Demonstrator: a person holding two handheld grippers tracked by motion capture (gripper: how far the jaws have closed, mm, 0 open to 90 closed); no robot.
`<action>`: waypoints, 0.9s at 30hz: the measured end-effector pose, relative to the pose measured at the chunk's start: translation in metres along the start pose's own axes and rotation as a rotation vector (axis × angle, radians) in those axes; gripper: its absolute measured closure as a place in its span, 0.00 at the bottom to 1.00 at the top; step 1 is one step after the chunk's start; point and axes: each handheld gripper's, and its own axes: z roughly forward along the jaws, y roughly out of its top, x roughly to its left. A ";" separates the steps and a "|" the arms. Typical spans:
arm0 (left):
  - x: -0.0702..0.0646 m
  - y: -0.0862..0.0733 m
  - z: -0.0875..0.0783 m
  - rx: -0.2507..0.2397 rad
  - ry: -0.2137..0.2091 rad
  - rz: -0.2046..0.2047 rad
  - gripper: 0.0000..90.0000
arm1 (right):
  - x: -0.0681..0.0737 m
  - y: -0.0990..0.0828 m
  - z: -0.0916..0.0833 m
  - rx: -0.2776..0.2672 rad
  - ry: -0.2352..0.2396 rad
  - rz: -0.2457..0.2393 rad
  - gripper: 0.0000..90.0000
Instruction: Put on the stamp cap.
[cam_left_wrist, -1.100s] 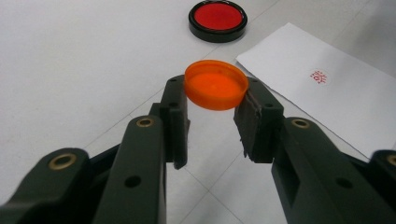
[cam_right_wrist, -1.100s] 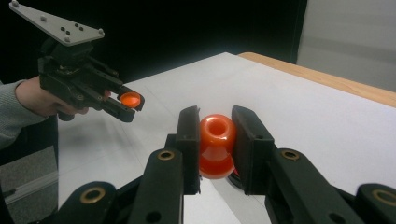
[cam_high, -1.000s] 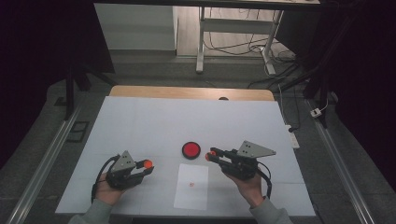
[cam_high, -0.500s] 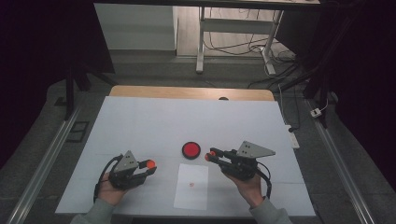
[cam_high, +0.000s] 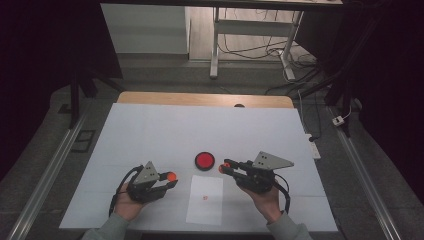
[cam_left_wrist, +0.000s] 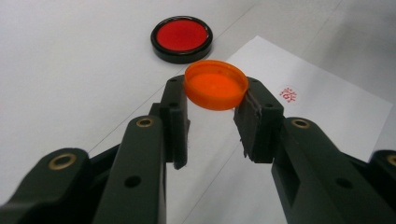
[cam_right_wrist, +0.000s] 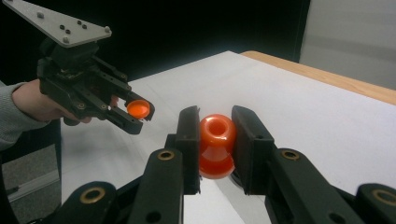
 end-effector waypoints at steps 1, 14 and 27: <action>-0.001 0.001 0.001 0.000 -0.003 0.004 0.73 | 0.000 0.000 0.000 0.000 0.001 0.000 0.80; -0.008 0.013 0.016 0.009 -0.029 0.038 0.73 | 0.000 -0.001 0.001 0.002 0.001 0.000 0.80; -0.018 0.031 0.035 0.020 -0.067 0.091 0.73 | -0.001 0.000 0.000 0.000 -0.001 -0.001 0.80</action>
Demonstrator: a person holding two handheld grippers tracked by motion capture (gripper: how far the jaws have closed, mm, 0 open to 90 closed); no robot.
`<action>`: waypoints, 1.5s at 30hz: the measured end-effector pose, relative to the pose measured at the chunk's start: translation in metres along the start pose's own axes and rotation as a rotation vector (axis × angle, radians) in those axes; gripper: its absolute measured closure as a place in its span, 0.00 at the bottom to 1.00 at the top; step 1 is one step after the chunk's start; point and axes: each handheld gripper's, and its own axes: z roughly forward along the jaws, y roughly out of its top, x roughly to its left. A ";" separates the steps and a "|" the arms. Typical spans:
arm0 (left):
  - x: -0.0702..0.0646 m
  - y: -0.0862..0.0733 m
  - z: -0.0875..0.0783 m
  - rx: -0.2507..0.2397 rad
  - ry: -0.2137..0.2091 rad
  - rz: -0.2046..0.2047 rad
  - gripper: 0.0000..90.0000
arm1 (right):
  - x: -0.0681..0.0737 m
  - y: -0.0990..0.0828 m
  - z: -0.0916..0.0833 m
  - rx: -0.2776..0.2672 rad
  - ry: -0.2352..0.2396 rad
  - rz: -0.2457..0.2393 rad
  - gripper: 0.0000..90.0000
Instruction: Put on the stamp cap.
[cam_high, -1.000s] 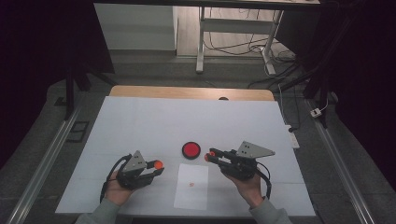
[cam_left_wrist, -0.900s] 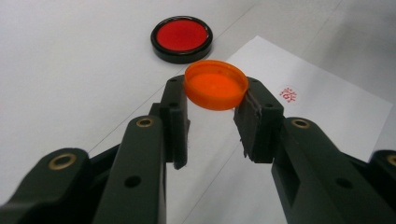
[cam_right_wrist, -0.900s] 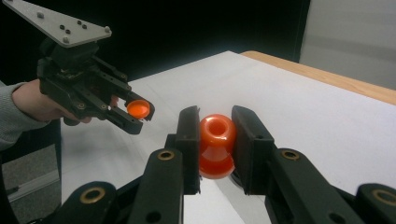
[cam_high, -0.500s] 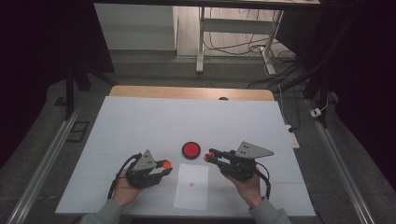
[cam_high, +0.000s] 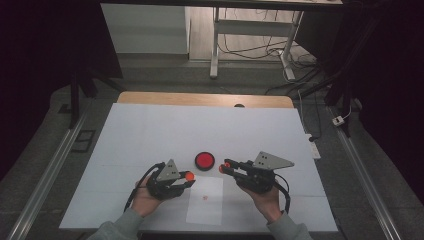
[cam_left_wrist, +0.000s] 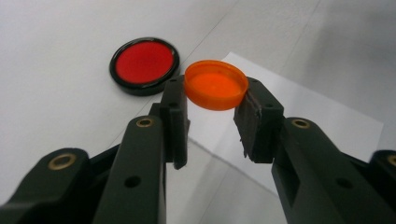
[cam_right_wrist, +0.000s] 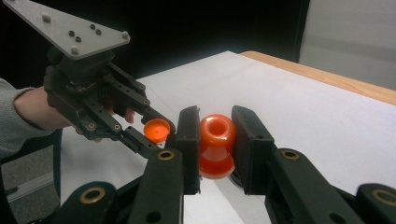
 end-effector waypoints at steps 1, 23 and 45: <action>-0.001 0.002 0.001 -0.006 -0.005 0.003 0.73 | 0.000 0.000 0.000 0.000 0.000 0.001 0.80; -0.014 0.012 0.020 -0.011 -0.052 0.023 0.73 | 0.001 -0.002 0.002 0.008 0.006 0.002 0.80; -0.020 0.019 0.032 -0.001 -0.072 0.038 0.73 | 0.012 -0.006 0.014 0.033 0.048 -0.006 0.80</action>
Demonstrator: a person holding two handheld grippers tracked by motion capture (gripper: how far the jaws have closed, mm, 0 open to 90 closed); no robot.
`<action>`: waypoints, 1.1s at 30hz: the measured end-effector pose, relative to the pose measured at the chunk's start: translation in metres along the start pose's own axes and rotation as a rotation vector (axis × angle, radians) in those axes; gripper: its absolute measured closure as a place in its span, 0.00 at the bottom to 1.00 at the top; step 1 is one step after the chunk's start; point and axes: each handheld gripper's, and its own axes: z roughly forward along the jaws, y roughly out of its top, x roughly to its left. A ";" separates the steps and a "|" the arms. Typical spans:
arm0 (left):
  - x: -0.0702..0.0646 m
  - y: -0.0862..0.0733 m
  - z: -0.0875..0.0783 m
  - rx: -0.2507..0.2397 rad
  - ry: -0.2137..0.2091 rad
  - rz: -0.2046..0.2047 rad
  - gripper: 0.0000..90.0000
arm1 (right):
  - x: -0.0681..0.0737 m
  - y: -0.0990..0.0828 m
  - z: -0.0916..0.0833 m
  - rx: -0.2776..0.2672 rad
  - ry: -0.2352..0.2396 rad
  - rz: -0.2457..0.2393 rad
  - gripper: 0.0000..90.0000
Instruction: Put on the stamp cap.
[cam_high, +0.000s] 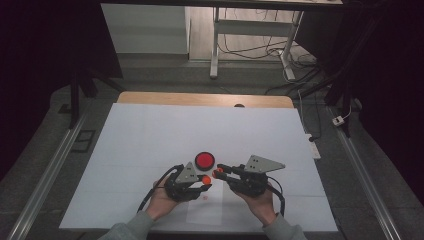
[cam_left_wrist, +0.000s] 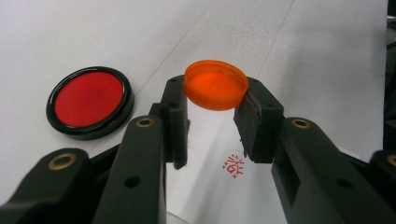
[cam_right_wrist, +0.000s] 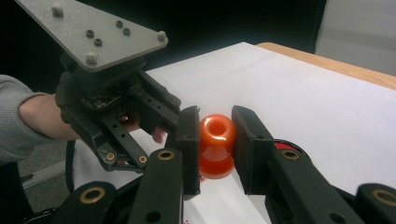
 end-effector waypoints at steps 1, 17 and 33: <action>0.000 0.000 0.000 0.000 0.000 0.000 0.73 | 0.000 0.000 0.001 0.002 0.002 -0.001 0.80; -0.004 0.007 0.003 -0.010 -0.009 0.012 0.73 | 0.003 -0.006 0.009 0.030 0.018 0.000 0.80; -0.005 0.008 0.003 -0.017 -0.011 0.014 0.73 | 0.003 -0.009 0.013 0.043 0.019 0.002 0.80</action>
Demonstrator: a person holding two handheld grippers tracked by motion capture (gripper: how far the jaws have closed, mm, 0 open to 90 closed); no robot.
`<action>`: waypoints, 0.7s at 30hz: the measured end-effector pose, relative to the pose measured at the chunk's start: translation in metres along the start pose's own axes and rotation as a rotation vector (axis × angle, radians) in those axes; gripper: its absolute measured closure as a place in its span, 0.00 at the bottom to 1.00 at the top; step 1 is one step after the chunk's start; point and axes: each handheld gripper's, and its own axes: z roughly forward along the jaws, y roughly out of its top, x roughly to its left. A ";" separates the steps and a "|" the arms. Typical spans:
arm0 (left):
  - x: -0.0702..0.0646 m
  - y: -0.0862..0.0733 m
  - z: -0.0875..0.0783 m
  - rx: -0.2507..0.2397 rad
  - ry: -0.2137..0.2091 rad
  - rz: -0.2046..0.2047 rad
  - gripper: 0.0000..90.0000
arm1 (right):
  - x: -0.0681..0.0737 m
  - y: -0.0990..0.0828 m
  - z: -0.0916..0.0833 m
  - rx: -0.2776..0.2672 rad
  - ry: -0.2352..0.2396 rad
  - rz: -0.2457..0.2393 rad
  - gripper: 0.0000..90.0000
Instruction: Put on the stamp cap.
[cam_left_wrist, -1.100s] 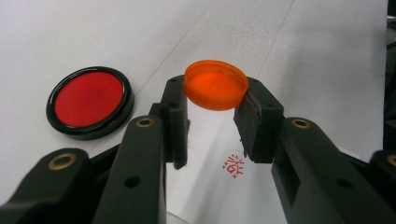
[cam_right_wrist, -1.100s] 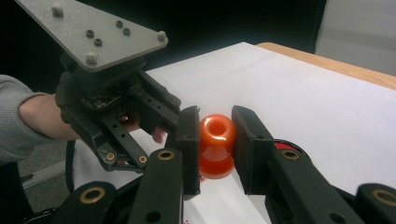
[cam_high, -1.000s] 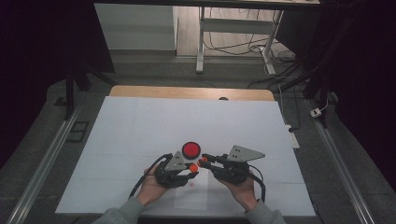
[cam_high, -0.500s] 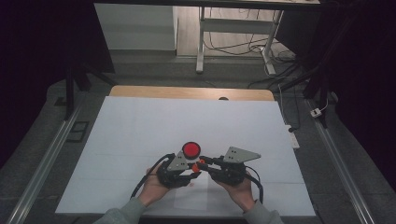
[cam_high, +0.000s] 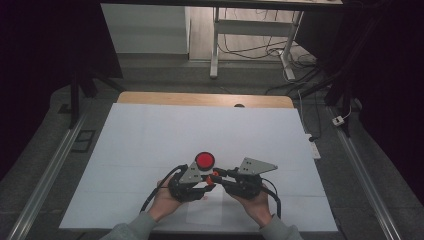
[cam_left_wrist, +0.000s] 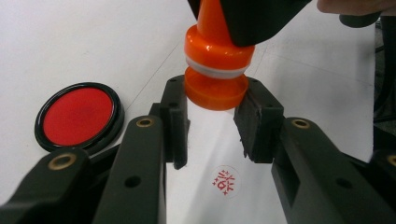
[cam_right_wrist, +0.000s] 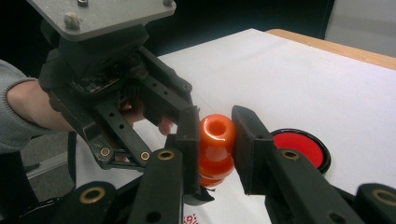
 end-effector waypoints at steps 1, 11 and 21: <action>0.000 0.000 0.000 0.000 -0.001 0.000 0.73 | 0.000 0.000 0.000 0.000 0.001 0.000 0.80; 0.000 0.000 0.000 -0.001 -0.002 -0.002 0.73 | 0.000 -0.002 0.002 0.008 0.004 -0.002 0.80; 0.000 0.000 0.000 0.000 -0.002 -0.006 0.73 | 0.001 -0.003 0.003 0.007 -0.001 -0.004 0.80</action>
